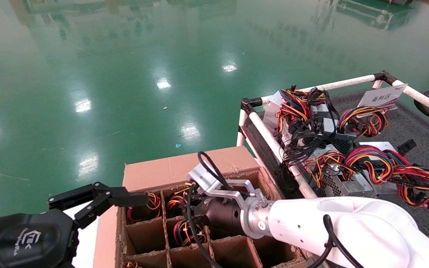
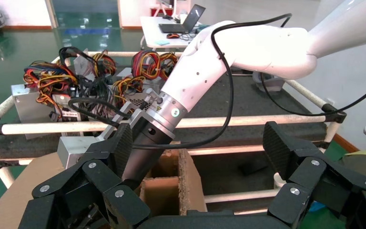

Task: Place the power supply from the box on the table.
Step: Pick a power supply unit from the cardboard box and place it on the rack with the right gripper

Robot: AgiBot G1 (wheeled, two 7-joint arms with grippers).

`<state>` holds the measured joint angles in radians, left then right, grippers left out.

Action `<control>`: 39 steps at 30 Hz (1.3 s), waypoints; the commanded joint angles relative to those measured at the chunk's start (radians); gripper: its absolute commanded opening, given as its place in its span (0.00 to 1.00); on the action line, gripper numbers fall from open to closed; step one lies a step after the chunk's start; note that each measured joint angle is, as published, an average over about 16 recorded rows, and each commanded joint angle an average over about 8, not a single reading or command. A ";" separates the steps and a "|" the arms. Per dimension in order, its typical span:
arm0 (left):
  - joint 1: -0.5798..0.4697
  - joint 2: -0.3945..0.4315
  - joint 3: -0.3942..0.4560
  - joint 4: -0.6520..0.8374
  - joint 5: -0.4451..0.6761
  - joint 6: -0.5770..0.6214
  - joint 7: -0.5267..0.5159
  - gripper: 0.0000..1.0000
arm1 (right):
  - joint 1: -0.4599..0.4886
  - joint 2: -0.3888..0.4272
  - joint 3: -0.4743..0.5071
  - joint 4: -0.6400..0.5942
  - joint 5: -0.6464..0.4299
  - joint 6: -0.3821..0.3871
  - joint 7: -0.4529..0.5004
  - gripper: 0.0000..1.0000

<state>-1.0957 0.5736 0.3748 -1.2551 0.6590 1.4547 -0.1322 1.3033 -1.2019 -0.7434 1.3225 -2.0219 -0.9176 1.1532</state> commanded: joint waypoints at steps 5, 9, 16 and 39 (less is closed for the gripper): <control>0.000 0.000 0.000 0.000 0.000 0.000 0.000 1.00 | 0.005 0.000 0.013 0.006 0.020 -0.005 0.029 0.00; 0.000 0.000 0.000 0.000 0.000 0.000 0.000 1.00 | 0.020 0.008 0.038 0.009 0.064 -0.012 0.053 0.00; 0.000 0.000 0.000 0.000 0.000 0.000 0.000 1.00 | 0.070 0.045 0.102 0.019 0.194 -0.047 0.076 0.00; 0.000 0.000 0.000 0.000 0.000 0.000 0.000 1.00 | 0.457 0.302 0.440 -0.125 0.654 -0.182 0.226 0.00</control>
<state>-1.0958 0.5735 0.3750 -1.2551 0.6589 1.4546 -0.1321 1.7671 -0.9105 -0.3121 1.1717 -1.3864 -1.0932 1.3557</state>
